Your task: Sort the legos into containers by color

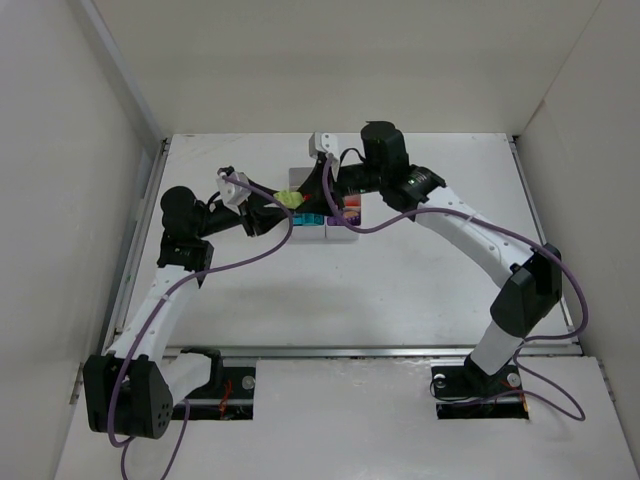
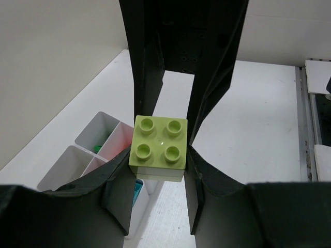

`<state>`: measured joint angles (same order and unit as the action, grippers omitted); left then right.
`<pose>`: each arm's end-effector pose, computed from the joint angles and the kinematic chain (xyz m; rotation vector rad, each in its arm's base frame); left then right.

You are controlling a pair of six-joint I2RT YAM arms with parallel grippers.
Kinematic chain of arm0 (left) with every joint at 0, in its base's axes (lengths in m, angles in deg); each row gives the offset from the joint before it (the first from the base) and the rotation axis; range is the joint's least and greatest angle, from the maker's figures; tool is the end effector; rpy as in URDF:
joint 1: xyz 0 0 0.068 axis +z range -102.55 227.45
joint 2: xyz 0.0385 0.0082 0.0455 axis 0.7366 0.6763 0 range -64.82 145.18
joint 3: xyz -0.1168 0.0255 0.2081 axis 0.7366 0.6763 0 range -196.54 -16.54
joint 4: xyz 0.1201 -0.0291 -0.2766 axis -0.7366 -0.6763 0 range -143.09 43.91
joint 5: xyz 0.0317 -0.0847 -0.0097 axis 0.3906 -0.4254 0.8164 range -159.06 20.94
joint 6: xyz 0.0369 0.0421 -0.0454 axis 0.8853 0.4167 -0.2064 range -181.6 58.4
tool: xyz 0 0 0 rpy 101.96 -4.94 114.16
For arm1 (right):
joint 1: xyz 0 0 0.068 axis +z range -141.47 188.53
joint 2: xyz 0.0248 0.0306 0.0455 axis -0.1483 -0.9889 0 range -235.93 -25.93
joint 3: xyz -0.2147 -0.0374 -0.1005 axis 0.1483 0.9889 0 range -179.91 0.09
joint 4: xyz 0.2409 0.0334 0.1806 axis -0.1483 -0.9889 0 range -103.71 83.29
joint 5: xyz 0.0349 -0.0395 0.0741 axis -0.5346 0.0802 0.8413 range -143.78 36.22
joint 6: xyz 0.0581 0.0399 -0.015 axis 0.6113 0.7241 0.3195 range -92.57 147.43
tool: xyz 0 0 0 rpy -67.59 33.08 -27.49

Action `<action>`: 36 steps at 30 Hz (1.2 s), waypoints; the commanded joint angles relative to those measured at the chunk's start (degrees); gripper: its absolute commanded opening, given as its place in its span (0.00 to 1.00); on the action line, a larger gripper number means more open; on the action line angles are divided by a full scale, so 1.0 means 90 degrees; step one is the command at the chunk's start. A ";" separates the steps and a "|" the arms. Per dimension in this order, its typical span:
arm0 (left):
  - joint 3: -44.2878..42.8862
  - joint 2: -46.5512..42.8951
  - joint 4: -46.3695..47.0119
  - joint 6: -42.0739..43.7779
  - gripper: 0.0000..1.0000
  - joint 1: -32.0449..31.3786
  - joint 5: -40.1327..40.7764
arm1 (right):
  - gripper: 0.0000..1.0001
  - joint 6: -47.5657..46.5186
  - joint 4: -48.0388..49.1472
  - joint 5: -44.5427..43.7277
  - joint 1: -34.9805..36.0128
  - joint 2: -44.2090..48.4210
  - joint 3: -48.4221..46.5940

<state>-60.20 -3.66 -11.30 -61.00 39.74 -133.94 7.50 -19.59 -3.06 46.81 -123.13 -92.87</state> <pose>0.2876 -0.0934 0.3147 1.0575 1.0589 -0.8140 0.3233 0.3139 0.3471 -1.4082 1.2507 1.0410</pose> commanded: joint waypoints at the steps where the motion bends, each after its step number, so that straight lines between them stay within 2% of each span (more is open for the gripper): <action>1: -0.0276 -0.0087 0.0256 -0.0028 0.00 0.0006 -0.0398 | 0.42 -0.0179 0.0172 -0.0010 0.0014 0.0166 -0.0276; 6: -0.0276 -0.0087 0.0256 -0.0028 0.00 0.0006 -0.0398 | 0.26 -0.0305 0.0055 -0.0010 0.0014 0.0283 -0.0276; 7: -0.0276 -0.0087 0.0256 -0.0028 0.04 0.0006 -0.0456 | 0.24 -0.0306 0.0055 -0.0010 0.0014 0.0283 -0.0218; 8: -0.0276 -0.0087 0.0256 -0.0028 0.14 0.0006 -0.0457 | 0.22 -0.0306 0.0055 -0.0010 0.0014 0.0283 -0.0217; 10: -0.0276 -0.0087 0.0256 -0.0086 0.40 0.0006 -0.0457 | 0.12 -0.0364 0.0055 -0.0068 0.0014 0.0352 -0.0149; 11: -0.0276 -0.0087 0.0256 -0.0086 0.52 0.0006 -0.0457 | 0.11 -0.0365 0.0055 -0.0127 0.0014 0.0419 -0.0149; 12: -0.0276 -0.0087 0.0256 -0.0086 0.70 0.0006 -0.0534 | 0.11 -0.0423 0.0055 -0.0128 0.0014 0.0420 -0.0071; 15: -0.0276 -0.0087 0.0256 -0.0086 0.81 0.0006 -0.0603 | 0.11 -0.0501 0.0055 -0.0283 0.0014 0.0498 0.0095; 19: -0.0509 -0.0087 0.0256 -0.0086 0.80 0.0006 -0.0545 | 0.11 -0.0637 -0.0004 -0.0518 0.0014 0.0635 0.0349; 23: -0.0637 -0.0087 0.0256 -0.0213 0.69 0.0006 -0.0545 | 0.11 -0.0638 -0.0072 -0.0518 0.0014 0.0635 0.0408; 27: -0.0637 -0.0029 0.0256 -0.0213 0.52 0.0006 -0.0545 | 0.11 -0.0638 -0.0072 -0.0518 0.0014 0.0635 0.0408; 28: -0.0637 -0.0029 0.0256 -0.0213 0.47 0.0006 -0.0545 | 0.11 -0.0638 -0.0072 -0.0518 0.0014 0.0635 0.0408; 29: -0.0637 -0.0029 0.0256 -0.0213 0.34 0.0006 -0.0545 | 0.11 -0.0638 -0.0072 -0.0460 0.0014 0.0635 0.0408; 31: -0.0637 -0.0029 0.0256 -0.0213 0.26 0.0006 -0.0545 | 0.11 -0.0638 -0.0072 -0.0460 0.0014 0.0635 0.0408; 33: -0.0637 -0.0029 0.0256 -0.0281 0.20 0.0006 -0.0545 | 0.11 -0.0638 -0.0072 -0.0460 0.0014 0.0703 0.0408; 36: -0.0579 -0.0029 0.0256 -0.0282 0.18 0.0006 -0.0613 | 0.11 -0.0638 -0.0072 -0.0460 0.0014 0.0703 0.0408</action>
<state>-63.85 -3.53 -11.24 -62.51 39.96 -137.33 2.91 -21.76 -7.69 46.81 -119.16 -88.96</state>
